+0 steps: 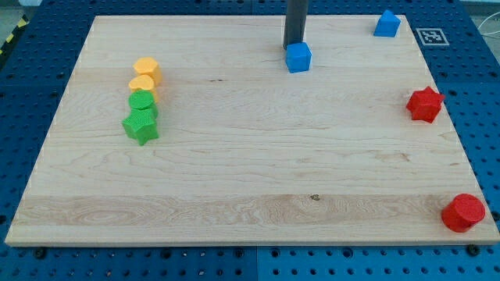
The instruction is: Nudge blue triangle right a bit
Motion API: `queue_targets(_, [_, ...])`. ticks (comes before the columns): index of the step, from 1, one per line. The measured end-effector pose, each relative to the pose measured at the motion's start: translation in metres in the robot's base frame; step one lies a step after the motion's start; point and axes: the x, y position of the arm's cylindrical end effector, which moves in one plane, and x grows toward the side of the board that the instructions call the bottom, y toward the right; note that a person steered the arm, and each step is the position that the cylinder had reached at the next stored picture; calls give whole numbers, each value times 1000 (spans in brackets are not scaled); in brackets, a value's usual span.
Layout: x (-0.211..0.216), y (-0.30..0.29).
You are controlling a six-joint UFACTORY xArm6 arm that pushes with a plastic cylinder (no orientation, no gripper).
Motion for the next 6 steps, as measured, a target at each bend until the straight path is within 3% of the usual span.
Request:
queue_targets(1, [-12,0])
queue_targets(2, [-50,13])
queue_targets(3, [-83,66])
queue_targets(6, [-93,264])
